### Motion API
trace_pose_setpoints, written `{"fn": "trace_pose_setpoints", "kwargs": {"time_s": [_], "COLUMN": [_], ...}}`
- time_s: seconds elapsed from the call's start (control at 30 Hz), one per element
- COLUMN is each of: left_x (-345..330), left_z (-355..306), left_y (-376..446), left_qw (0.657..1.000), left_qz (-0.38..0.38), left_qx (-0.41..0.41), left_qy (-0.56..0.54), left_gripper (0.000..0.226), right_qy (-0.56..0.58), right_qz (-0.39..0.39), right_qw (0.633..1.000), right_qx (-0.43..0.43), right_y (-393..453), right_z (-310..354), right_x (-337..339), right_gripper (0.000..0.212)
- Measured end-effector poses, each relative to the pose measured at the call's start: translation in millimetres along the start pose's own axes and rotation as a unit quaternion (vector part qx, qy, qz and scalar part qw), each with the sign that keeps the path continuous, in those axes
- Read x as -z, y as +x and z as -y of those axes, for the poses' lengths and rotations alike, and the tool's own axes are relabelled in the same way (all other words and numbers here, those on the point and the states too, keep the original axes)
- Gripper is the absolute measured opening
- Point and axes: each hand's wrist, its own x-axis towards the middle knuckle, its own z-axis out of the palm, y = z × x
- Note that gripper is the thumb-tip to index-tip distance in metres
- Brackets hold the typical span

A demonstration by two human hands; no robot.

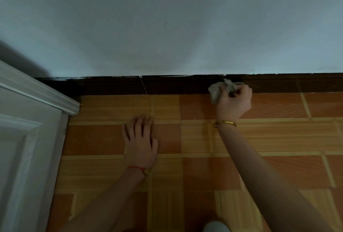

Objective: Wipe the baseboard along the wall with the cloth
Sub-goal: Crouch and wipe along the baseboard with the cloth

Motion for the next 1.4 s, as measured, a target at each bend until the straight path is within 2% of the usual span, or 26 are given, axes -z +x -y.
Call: {"fn": "trace_pose_setpoints", "kwargs": {"time_s": [0.1,0.23,0.37,0.43,0.53,0.63,0.7,0.8,0.87,0.97,1.13,1.2,1.3,1.4], "left_x": [0,-1,-1,-1,-1,-1,-1,-1,-1,0,-1,-1,-3,-2], "left_z": [0,0,0,-1,-1,0,0,1,0,1,0,1,2,1], "left_y": [0,0,0,1,0,0,0,0,0,1,1,1,1,1], "left_qw": [1.0,1.0,1.0,1.0,1.0,1.0,1.0,1.0,1.0,1.0,1.0,1.0,1.0,1.0], "left_qz": [-0.004,-0.007,-0.007,-0.005,-0.007,-0.006,-0.007,-0.005,-0.003,-0.001,0.002,0.003,0.0,-0.002], "left_qx": [0.001,0.0,0.001,0.002,0.003,0.0,-0.002,-0.002,-0.002,-0.002,0.004,0.002,0.0,-0.002], "left_qy": [-0.002,-0.005,-0.006,-0.007,-0.007,-0.008,-0.006,-0.002,0.002,0.002,-0.008,-0.007,-0.003,-0.001], "left_gripper": [0.053,0.052,0.052,0.052,0.051,0.052,0.052,0.052,0.052,0.052,0.052,0.052,0.052,0.052], "right_qy": [-0.002,-0.036,-0.031,-0.038,-0.037,-0.039,-0.032,-0.013,0.021,0.031,0.002,0.016,0.022,0.04], "right_qz": [0.032,0.133,0.152,0.14,0.064,0.054,0.081,0.171,0.195,0.167,0.048,0.025,0.04,0.096], "right_qw": [0.999,0.989,0.988,0.989,0.997,0.998,0.996,0.984,0.98,0.985,0.999,1.0,0.999,0.992], "right_qx": [-0.001,0.044,0.018,0.024,-0.008,-0.023,0.001,0.057,0.04,0.027,-0.002,0.007,0.025,0.067], "right_y": [-7,-44,-56,-43,-17,-9,-19,-53,-68,-65,-23,-19,-31,-51], "right_z": [-5,-2,2,-6,-20,-22,-15,9,22,22,3,4,19,39], "right_x": [-6,-36,-43,-33,-17,-10,-17,-41,-52,-48,-17,-13,-19,-32], "right_gripper": [0.023,0.019,0.018,0.018,0.018,0.018,0.017,0.019,0.021,0.022,0.021,0.022,0.023,0.025]}}
